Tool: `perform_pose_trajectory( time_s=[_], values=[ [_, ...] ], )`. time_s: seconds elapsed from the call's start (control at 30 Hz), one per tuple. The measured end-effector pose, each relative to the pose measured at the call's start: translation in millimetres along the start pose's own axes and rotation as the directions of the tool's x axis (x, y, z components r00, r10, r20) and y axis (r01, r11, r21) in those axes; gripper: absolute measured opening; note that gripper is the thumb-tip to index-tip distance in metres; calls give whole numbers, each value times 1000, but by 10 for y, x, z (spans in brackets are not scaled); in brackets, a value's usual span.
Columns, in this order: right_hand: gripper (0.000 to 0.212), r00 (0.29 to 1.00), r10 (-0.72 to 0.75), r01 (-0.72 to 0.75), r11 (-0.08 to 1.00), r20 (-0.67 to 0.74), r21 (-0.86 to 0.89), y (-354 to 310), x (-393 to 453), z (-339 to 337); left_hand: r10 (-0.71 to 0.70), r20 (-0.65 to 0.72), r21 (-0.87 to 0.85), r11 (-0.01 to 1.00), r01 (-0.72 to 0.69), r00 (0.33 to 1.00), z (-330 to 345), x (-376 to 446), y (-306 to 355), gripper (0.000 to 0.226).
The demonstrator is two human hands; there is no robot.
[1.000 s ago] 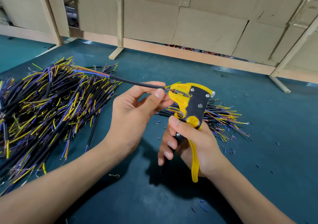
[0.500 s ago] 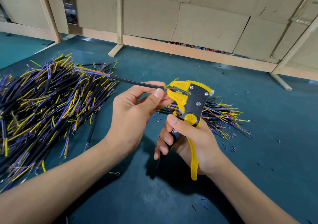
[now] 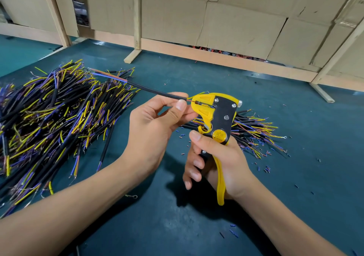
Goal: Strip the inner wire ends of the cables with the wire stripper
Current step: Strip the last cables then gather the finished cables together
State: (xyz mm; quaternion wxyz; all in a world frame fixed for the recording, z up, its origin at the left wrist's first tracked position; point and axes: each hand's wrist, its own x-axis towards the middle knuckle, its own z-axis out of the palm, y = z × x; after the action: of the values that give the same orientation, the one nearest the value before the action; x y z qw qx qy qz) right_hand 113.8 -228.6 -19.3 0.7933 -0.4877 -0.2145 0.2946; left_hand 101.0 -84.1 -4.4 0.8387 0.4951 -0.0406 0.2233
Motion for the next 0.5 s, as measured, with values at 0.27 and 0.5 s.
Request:
perform_pose_trajectory(
  time_s=[0.27, 0.5],
  values=[
    [23, 997, -9, 7, 1000, 76, 24, 39, 30, -43, -70, -14, -34, 997, 69, 997, 0, -4, 10, 8],
    [24, 993, 33, -36, 999, 114, 24, 16, 19, -47, -14, 24, 71, 997, 12, 1000, -56, 37, -10, 7]
  ],
)
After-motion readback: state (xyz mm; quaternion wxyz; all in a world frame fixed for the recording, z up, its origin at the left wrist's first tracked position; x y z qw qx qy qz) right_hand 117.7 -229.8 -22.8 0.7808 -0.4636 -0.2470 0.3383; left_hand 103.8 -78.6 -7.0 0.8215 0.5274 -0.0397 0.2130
